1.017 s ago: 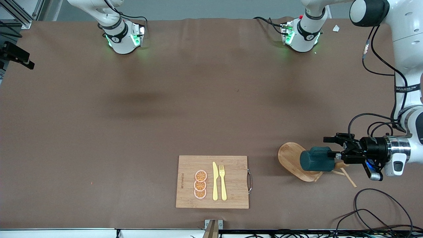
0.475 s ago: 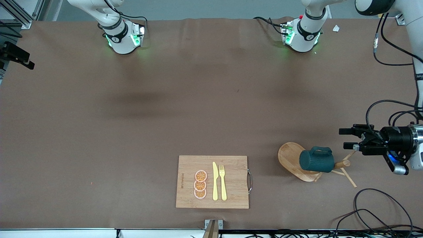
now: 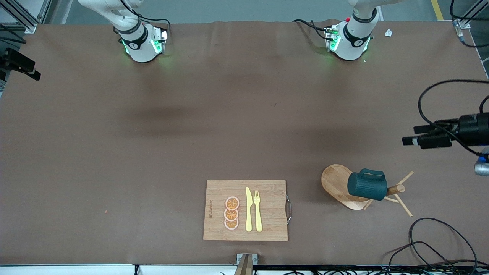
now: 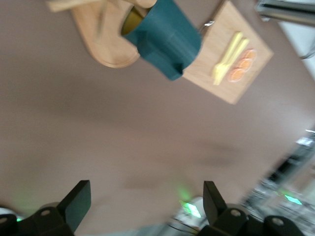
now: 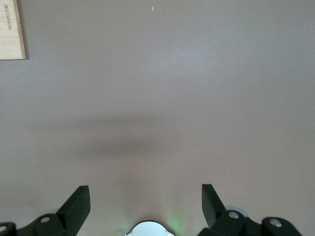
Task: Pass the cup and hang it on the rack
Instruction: 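Open the left gripper and withdraw it from the mug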
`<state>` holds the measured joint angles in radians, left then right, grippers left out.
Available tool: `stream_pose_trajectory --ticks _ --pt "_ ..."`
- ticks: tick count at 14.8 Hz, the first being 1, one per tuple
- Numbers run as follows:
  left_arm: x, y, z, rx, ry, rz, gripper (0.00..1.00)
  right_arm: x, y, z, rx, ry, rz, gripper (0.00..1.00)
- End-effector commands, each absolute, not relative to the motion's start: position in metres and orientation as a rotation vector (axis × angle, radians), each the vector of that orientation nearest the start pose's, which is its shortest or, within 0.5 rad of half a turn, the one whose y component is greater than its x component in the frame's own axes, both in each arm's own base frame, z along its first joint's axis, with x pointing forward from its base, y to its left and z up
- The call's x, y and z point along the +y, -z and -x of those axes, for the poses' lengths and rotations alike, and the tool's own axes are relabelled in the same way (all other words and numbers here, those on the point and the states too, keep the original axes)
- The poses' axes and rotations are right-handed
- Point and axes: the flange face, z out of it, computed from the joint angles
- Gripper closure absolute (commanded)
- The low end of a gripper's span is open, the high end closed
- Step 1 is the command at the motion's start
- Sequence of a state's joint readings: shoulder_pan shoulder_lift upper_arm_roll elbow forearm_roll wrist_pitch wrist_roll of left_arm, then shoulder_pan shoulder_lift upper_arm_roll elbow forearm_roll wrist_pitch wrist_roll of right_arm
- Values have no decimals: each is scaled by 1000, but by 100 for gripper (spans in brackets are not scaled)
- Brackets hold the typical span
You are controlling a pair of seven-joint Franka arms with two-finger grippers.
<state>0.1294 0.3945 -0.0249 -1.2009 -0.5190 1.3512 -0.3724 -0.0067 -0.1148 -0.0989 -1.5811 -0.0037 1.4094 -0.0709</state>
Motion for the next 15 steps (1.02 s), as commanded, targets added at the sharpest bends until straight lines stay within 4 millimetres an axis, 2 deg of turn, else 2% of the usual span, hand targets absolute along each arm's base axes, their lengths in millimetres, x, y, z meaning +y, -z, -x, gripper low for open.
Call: stream_pose_trajectory --ticks 1,2,4,7,11,15 --pt "-27 -594 -620 -486 -387 3380 0 -55 -667 -495 39 -76 3111 0" --pt "-43 -604 -613 -409 -335 3317 0 -55 -667 -495 36 -76 3111 0" --pt "-60 -616 -599 -283 -256 3238 0 -55 -667 -495 36 -76 3111 0" --pt "-66 -616 -577 -74 -24 3220 0 -55 -667 -495 37 -78 3112 0" --pt "-64 -607 -535 -56 142 3182 0 -55 -667 -495 34 -78 3112 0" --pt "-67 -618 -527 -24 190 3120 0 -55 -667 -495 34 -78 3112 0"
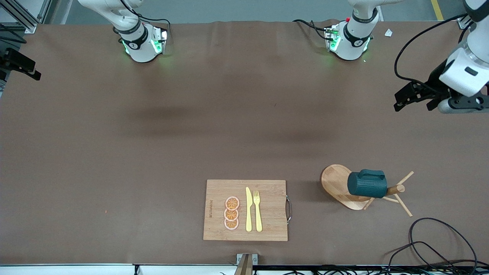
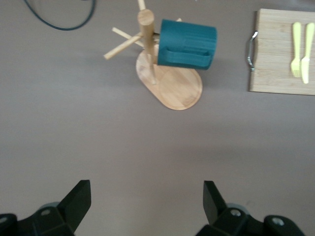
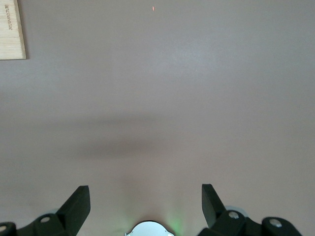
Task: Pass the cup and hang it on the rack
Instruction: 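Open the left gripper and withdraw it from the mug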
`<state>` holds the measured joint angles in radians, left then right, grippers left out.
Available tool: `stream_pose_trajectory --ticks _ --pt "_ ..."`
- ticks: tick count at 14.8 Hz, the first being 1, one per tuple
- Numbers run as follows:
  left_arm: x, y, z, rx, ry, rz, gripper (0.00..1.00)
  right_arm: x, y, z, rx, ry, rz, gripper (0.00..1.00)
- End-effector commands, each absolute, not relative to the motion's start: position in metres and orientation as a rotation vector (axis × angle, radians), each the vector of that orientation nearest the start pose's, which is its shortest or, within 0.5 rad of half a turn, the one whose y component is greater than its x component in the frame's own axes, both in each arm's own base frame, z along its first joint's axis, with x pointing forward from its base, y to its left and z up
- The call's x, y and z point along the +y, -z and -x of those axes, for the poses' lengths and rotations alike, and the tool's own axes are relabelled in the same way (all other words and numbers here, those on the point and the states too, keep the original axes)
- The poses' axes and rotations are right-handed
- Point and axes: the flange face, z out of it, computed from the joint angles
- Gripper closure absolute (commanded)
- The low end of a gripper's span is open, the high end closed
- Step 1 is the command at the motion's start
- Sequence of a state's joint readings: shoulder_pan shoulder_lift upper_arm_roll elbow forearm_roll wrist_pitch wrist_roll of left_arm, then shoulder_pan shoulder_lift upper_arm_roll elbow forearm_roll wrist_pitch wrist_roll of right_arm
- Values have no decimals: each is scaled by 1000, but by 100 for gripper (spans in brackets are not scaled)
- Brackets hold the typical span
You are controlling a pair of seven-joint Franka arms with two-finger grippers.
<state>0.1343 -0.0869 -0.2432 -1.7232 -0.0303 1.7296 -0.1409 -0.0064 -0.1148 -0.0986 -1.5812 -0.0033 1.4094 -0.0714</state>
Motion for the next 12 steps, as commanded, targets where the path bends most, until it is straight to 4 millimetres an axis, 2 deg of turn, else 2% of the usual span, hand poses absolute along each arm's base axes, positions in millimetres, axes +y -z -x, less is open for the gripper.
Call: stream_pose_trajectory --ticks 1,3,6,12 --pt "-68 -619 -526 -20 187 3119 0 -55 -667 -495 34 -78 3112 0" --pt "-67 -625 -527 -19 185 3120 0 -55 -667 -495 34 -78 3112 0" --pt "-60 -641 -539 -38 200 3132 0 -55 -667 -495 32 -79 3114 0" --pt "-57 -650 -547 -40 199 3137 0 -55 -667 -495 32 -79 3114 0"
